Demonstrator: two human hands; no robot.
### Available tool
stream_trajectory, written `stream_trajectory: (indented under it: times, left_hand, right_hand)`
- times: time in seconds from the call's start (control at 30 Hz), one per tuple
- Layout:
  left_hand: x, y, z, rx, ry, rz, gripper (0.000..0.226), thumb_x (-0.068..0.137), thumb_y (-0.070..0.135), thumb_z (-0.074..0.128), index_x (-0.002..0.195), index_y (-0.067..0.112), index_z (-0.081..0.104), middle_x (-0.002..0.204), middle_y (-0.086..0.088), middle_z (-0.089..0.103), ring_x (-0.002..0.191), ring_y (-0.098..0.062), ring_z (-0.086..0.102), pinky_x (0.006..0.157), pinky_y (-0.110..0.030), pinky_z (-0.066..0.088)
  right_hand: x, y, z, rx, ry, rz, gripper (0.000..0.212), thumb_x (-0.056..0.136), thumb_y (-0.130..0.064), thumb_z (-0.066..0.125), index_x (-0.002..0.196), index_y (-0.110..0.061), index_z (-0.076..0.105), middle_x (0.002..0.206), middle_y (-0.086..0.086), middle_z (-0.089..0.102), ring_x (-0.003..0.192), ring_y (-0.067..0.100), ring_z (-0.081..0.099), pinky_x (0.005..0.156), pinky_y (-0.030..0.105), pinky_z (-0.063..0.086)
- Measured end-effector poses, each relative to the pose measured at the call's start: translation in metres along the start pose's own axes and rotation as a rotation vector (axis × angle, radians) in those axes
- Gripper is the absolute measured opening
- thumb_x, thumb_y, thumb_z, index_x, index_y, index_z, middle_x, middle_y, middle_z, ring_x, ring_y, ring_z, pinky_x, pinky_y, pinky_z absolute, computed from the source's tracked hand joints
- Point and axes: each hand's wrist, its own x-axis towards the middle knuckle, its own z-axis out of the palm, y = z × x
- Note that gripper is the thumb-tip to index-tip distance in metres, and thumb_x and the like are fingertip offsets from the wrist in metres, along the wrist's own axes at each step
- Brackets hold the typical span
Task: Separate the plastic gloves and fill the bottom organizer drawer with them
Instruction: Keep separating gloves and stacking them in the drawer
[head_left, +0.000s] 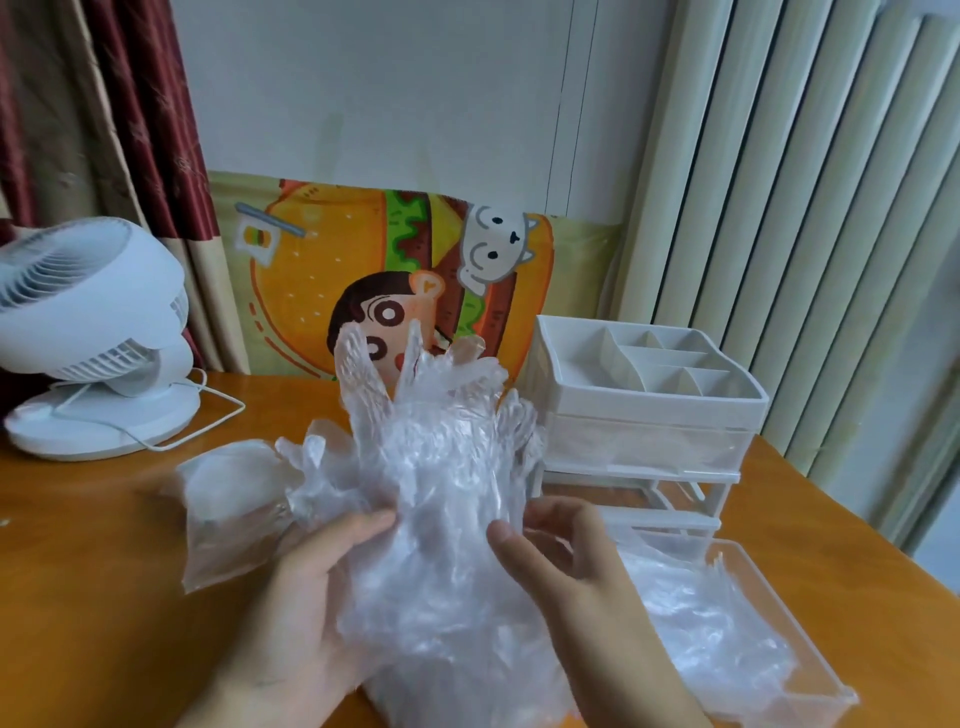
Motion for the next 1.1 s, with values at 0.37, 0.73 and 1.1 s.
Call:
stream_trajectory:
  times: [0.37, 0.73, 1.1]
  left_hand:
    - [-0.038, -0.021, 0.024, 0.036, -0.058, 0.017, 0.018, 0.087, 0.0, 0.07, 0.101, 0.008, 0.075, 0.085, -0.008, 0.081, 0.077, -0.018, 0.079, 0.062, -0.028, 0.061]
    - [-0.039, -0.018, 0.021, 0.145, -0.016, 0.004, 0.018, 0.078, 0.01, 0.08, 0.094, 0.014, 0.073, 0.079, 0.007, 0.079, 0.087, -0.006, 0.074, 0.065, -0.019, 0.05]
    - [-0.009, -0.027, 0.007, 0.171, 0.016, -0.057, 0.116, 0.059, 0.076, 0.081, 0.141, 0.0, 0.051, 0.141, -0.017, 0.056, 0.134, -0.025, 0.049, 0.114, -0.04, 0.038]
  right_hand:
    - [-0.008, 0.0, 0.005, 0.111, -0.139, 0.082, 0.026, 0.107, -0.013, 0.055, 0.12, -0.027, 0.072, 0.105, -0.001, 0.08, 0.098, 0.015, 0.077, 0.08, 0.027, 0.057]
    - [-0.006, -0.007, 0.005, 0.189, 0.018, 0.023, 0.038, 0.103, -0.001, 0.058, 0.111, -0.032, 0.079, 0.1, 0.005, 0.082, 0.091, 0.024, 0.079, 0.081, 0.042, 0.062]
    - [-0.006, -0.003, 0.003, -0.006, 0.026, -0.038, 0.036, 0.101, -0.005, 0.063, 0.081, -0.032, 0.071, 0.065, 0.008, 0.064, 0.059, 0.017, 0.06, 0.053, 0.024, 0.046]
